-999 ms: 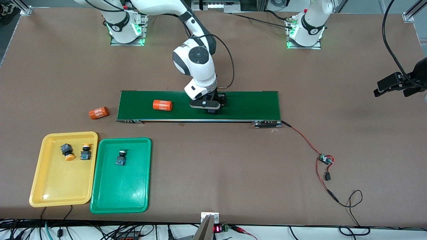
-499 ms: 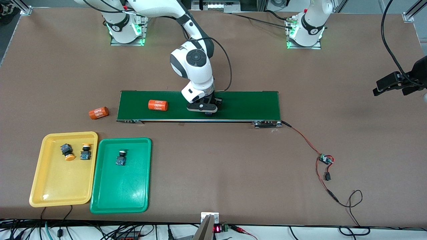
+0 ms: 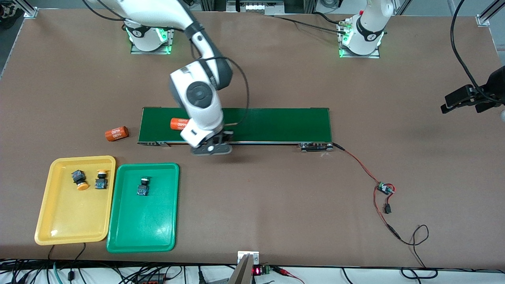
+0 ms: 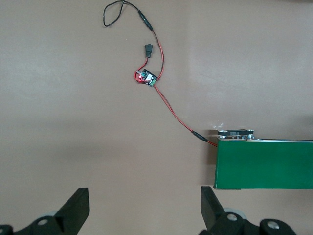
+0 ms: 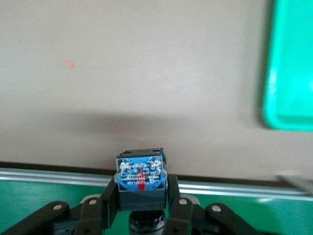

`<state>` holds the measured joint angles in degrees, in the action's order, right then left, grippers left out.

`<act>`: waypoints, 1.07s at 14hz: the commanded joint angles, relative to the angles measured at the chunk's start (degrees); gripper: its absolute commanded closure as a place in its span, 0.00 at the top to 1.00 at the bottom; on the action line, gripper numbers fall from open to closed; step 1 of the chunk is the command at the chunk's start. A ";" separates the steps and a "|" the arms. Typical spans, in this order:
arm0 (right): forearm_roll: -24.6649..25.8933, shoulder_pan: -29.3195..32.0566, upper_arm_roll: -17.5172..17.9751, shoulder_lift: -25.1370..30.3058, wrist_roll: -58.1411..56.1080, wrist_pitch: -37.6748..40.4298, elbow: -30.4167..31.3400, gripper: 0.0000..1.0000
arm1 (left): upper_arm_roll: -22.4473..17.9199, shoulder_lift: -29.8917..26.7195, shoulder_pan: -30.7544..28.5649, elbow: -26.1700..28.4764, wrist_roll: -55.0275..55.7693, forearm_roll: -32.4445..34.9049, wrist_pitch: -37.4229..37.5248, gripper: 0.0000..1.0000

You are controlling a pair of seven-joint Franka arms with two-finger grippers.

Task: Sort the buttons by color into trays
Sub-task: 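Carry the green button with the right gripper to the green tray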

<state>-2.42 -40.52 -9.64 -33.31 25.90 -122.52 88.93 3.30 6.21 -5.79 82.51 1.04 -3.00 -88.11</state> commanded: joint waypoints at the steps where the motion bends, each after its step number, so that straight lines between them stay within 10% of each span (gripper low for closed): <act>1: 0.40 4.82 0.94 -0.08 -6.28 1.49 -0.86 0.19 | 1.18 -1.55 0.17 1.43 0.54 1.15 -0.83 1.00; 15: 0.49 18.54 0.94 -8.70 -18.87 -4.48 -1.22 0.22 | 1.10 -1.46 -0.45 1.51 0.54 1.07 -0.75 1.00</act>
<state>-2.42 -23.81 -9.69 -41.29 8.95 -126.12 88.70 4.04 6.04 -6.00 82.59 1.11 -3.00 -88.19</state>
